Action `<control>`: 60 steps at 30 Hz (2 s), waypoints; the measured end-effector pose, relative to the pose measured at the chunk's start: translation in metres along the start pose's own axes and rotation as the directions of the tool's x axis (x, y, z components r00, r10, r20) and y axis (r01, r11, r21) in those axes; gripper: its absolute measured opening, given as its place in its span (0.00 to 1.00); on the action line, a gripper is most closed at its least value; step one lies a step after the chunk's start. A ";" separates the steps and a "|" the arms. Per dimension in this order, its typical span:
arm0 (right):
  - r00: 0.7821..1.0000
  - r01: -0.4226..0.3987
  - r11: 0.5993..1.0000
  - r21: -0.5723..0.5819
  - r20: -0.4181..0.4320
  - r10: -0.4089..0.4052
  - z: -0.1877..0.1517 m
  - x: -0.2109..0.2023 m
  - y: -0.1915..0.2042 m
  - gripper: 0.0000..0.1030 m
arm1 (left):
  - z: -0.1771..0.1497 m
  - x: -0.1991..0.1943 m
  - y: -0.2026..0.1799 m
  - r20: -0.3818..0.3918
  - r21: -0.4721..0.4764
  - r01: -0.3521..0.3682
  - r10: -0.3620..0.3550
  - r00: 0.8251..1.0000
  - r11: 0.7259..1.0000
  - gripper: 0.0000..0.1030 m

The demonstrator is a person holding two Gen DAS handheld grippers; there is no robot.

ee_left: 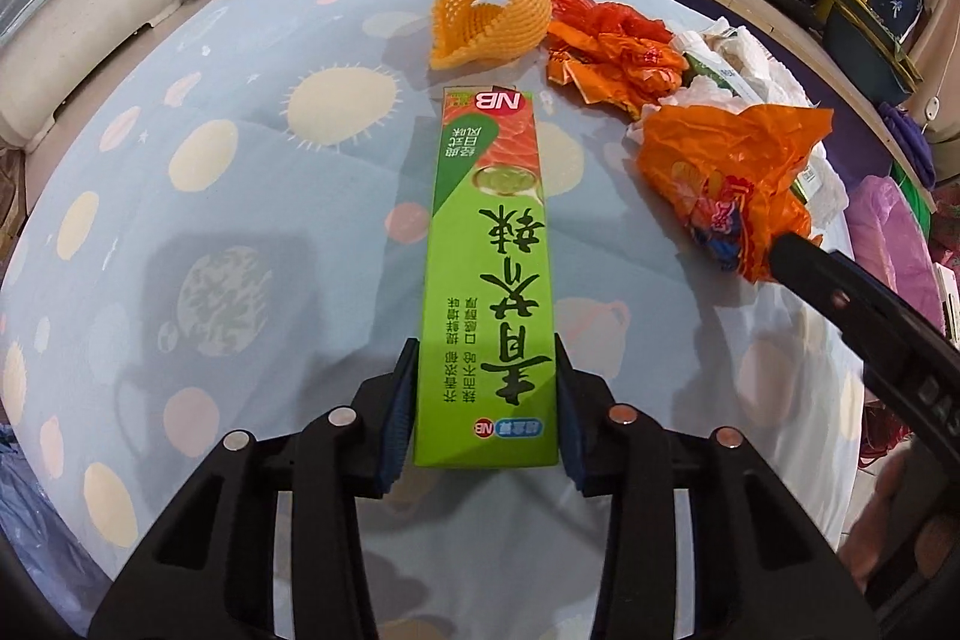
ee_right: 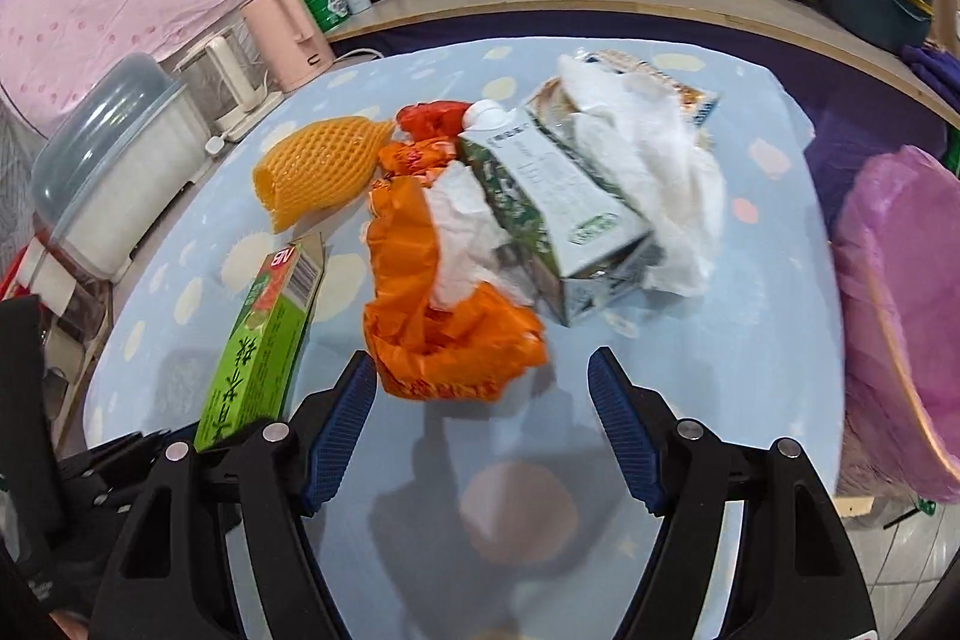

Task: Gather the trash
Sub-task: 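Grasp the green NB juice box with the left tool while the right tool grasps the orange bag, then carry the juice box and orange bag over the wastebasket and release both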

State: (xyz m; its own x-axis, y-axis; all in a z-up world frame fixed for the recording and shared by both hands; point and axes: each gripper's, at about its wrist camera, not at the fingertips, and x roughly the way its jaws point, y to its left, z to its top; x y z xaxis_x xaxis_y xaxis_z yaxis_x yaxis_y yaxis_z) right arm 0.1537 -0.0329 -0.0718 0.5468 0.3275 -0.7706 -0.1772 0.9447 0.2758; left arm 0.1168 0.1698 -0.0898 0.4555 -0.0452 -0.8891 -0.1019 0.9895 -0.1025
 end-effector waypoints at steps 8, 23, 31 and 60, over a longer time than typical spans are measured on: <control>0.999 -0.013 1.000 -0.015 -0.035 0.012 -0.002 0.019 0.009 0.45 | -0.005 -0.004 0.006 -0.008 -0.004 0.007 -0.007 1.000 1.000 0.37; 0.999 -0.053 0.998 -0.023 -0.012 0.053 -0.027 -0.036 0.008 0.40 | -0.024 -0.040 -0.010 0.037 0.031 0.039 -0.040 0.999 0.999 0.37; 0.998 -0.032 0.999 -0.039 0.052 0.034 -0.039 -0.087 0.004 0.40 | -0.034 -0.077 -0.022 0.079 0.062 0.073 -0.078 0.994 0.995 0.37; 0.912 0.290 0.893 0.343 0.182 -0.366 -0.034 -0.195 -0.219 0.41 | -0.006 -0.116 -0.272 0.102 0.488 0.285 -0.378 0.920 0.825 0.37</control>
State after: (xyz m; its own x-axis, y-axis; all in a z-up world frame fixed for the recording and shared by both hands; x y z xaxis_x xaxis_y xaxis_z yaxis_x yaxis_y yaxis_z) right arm 0.0579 -0.3034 -0.0014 0.7129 -0.0499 -0.6995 0.2812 0.9341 0.2199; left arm 0.0865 -0.0948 0.0382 0.5482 -0.4015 -0.7336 0.4772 0.8706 -0.1198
